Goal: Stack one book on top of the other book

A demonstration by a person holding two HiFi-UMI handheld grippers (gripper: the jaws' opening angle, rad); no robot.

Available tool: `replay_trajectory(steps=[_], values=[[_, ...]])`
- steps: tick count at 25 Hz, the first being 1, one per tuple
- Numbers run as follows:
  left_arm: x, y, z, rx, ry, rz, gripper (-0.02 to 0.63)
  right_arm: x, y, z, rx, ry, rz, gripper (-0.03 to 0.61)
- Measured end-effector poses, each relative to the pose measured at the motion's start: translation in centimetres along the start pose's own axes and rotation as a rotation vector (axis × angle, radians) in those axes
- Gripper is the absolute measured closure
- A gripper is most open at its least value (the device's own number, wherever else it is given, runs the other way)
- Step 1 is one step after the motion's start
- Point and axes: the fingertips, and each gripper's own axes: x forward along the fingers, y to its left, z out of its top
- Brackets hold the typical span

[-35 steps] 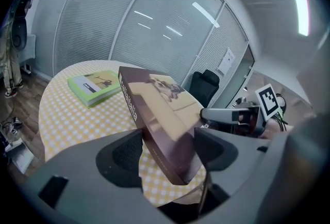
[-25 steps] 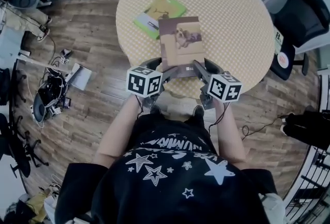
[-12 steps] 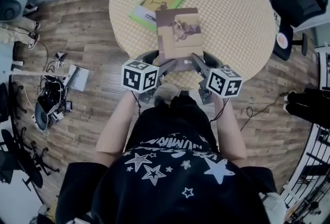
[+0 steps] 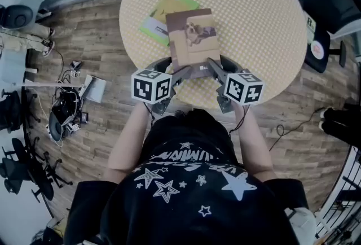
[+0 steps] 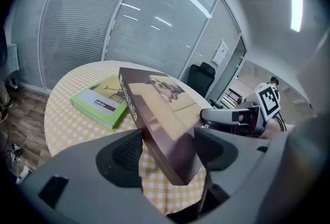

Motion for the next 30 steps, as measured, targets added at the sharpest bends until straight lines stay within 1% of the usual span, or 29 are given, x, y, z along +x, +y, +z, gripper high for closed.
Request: replay_trajectory(steps=[5, 10, 12, 15, 22, 30], values=[[0.4, 0.5, 0.3, 0.021, 0.009, 0.043, 0.296, 1.0, -0.6, 0.0, 0.021, 0.014, 0.041, 0.38], [0.8, 2.2, 0.9, 0.02, 0.022, 0.029, 0.296, 2.6, -0.4, 0.5, 0.011, 0.02, 0.031, 0.38], [1.1, 3.0, 0.9, 0.015, 0.031, 0.01, 0.296, 3.2, -0.4, 0.5, 0.016, 0.013, 0.008, 0.38], [1.4, 4.0, 1.4, 0.022, 0.046, -0.034, 0.296, 3.9, -0.4, 0.6, 0.055, -0.016, -0.041, 0.38], [1.2, 8.3, 4.2, 0.117, 0.098, -0.141, 0.296, 7.2, 1.3, 2.0, 0.103, -0.075, -0.152, 0.38], [1.5, 14.1, 6.5, 0.186, 0.154, -0.234, 0.296, 12.4, 2.8, 2.9, 0.164, -0.121, -0.254, 0.38]])
